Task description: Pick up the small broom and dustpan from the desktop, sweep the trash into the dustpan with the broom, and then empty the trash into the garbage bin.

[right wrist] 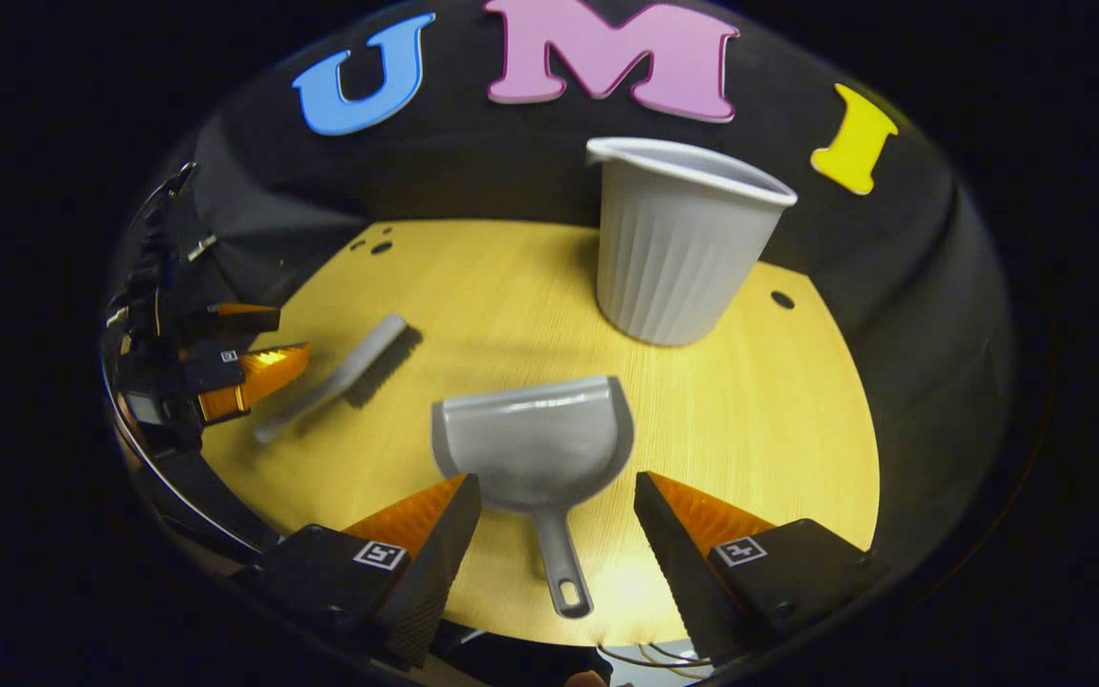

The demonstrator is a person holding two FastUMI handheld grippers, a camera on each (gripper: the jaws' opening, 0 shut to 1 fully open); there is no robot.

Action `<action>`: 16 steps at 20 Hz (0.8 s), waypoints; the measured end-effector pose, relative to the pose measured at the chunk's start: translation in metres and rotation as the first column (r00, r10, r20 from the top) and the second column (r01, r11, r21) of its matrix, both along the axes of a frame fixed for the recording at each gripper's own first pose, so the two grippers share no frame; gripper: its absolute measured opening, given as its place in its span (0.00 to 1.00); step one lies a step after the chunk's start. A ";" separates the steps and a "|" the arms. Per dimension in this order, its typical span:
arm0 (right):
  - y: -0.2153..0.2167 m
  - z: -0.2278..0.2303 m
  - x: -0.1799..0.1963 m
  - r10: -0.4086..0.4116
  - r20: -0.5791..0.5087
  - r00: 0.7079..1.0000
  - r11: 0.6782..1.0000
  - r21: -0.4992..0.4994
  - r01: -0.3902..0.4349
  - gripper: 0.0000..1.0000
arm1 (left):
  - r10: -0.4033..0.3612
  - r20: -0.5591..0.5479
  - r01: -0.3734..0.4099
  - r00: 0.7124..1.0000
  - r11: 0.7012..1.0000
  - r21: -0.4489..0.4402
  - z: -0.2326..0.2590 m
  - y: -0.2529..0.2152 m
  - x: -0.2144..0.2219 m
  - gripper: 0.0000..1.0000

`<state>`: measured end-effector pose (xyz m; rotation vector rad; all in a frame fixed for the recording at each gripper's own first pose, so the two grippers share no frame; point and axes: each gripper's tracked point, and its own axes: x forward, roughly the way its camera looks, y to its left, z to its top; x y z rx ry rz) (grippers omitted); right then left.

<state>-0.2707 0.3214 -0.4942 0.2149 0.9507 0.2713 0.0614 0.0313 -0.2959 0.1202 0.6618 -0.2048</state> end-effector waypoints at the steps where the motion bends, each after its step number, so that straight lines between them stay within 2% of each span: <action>1: -0.007 0.016 0.009 -0.025 0.046 0.999 1.000 0.002 0.025 1.00 | 0.005 0.042 -0.004 0.999 1.000 -0.019 0.018 -0.004 0.004 0.98; 4: -0.028 0.062 0.033 -0.092 0.176 0.980 0.996 -0.001 0.093 0.99 | 0.020 0.174 -0.004 0.984 0.996 -0.093 0.074 -0.017 0.014 0.98; 6: -0.044 0.097 0.050 -0.135 0.284 0.949 0.991 0.015 0.137 0.99 | 0.021 0.284 0.018 0.959 0.990 -0.136 0.120 -0.030 0.016 0.98; 8: -0.057 0.127 0.059 -0.158 0.375 0.914 0.987 0.021 0.162 0.99 | 0.024 0.349 0.025 0.937 0.990 -0.135 0.152 -0.038 0.013 0.98; 13: -0.084 0.167 0.067 -0.109 0.520 0.847 0.989 -0.030 0.146 0.98 | 0.054 0.403 0.017 0.914 0.985 -0.170 0.205 -0.074 -0.003 0.98; 16: -0.088 0.179 0.061 -0.091 0.541 0.836 0.994 0.004 0.105 0.98 | 0.082 0.404 -0.014 0.911 0.986 -0.169 0.217 -0.089 0.009 0.98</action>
